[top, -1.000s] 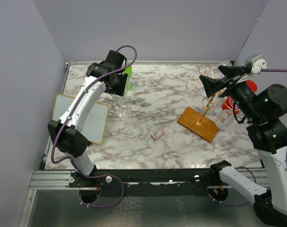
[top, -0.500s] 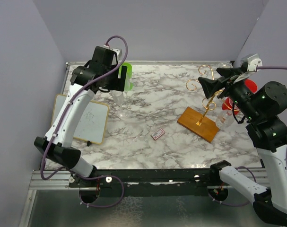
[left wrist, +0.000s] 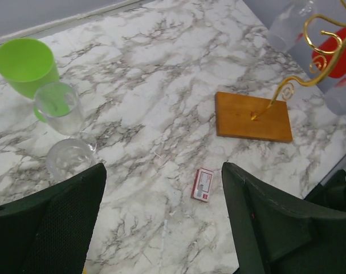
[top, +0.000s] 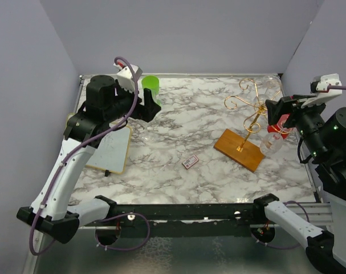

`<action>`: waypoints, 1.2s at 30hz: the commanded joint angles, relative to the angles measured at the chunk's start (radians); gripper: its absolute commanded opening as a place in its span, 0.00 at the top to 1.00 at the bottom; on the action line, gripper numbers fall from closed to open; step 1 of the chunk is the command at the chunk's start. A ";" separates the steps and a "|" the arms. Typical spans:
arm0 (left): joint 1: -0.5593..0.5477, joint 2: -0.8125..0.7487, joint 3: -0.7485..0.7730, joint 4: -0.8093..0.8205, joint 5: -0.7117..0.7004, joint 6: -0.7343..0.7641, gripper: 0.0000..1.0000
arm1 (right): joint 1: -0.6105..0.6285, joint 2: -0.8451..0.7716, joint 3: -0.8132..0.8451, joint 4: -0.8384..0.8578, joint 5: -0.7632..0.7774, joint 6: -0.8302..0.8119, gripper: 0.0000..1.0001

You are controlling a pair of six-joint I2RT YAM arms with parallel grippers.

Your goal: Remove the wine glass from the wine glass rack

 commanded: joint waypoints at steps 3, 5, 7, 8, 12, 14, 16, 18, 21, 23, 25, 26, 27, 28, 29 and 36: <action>-0.058 -0.115 -0.176 0.354 0.220 -0.069 0.16 | 0.007 0.124 0.085 -0.161 0.271 0.000 0.24; -0.118 -0.131 -0.243 0.405 0.198 -0.079 0.15 | 0.007 0.191 0.122 -0.178 0.295 -0.013 0.25; -0.163 -0.153 -0.316 0.465 0.190 -0.089 0.15 | 0.007 0.247 0.151 -0.171 0.314 -0.038 0.27; -0.178 -0.164 -0.353 0.493 0.183 -0.093 0.15 | 0.007 0.269 0.155 -0.160 0.321 -0.057 0.27; -0.226 -0.194 -0.443 0.551 0.142 -0.049 0.15 | 0.007 0.365 0.180 -0.130 0.356 -0.124 0.31; -0.250 -0.209 -0.468 0.554 0.097 0.000 0.15 | 0.007 0.402 0.190 -0.107 0.359 -0.151 0.35; -0.277 -0.224 -0.488 0.557 0.050 0.058 0.15 | 0.007 0.434 0.200 -0.086 0.383 -0.176 0.39; -0.302 -0.239 -0.513 0.572 0.020 0.096 0.15 | 0.007 0.462 0.205 -0.064 0.410 -0.210 0.44; -0.329 -0.263 -0.564 0.616 -0.010 0.122 0.15 | 0.007 0.506 0.221 -0.059 0.452 -0.262 0.52; -0.340 -0.269 -0.590 0.629 -0.016 0.134 0.15 | 0.007 0.524 0.212 -0.048 0.508 -0.310 0.55; -0.349 -0.271 -0.618 0.637 -0.026 0.148 0.15 | 0.007 0.529 0.194 -0.024 0.521 -0.352 0.57; -0.352 -0.271 -0.627 0.637 -0.034 0.151 0.15 | 0.007 0.529 0.188 -0.009 0.521 -0.364 0.58; -0.354 -0.272 -0.632 0.636 -0.042 0.154 0.15 | 0.007 0.531 0.185 0.001 0.516 -0.377 0.58; -0.356 -0.272 -0.636 0.632 -0.049 0.155 0.15 | 0.007 0.534 0.183 0.008 0.508 -0.384 0.58; -0.358 -0.272 -0.637 0.631 -0.055 0.155 0.15 | 0.007 0.539 0.182 0.013 0.501 -0.394 0.59; -0.366 -0.269 -0.650 0.628 -0.058 0.154 0.15 | 0.007 0.587 0.191 0.015 0.490 -0.415 0.59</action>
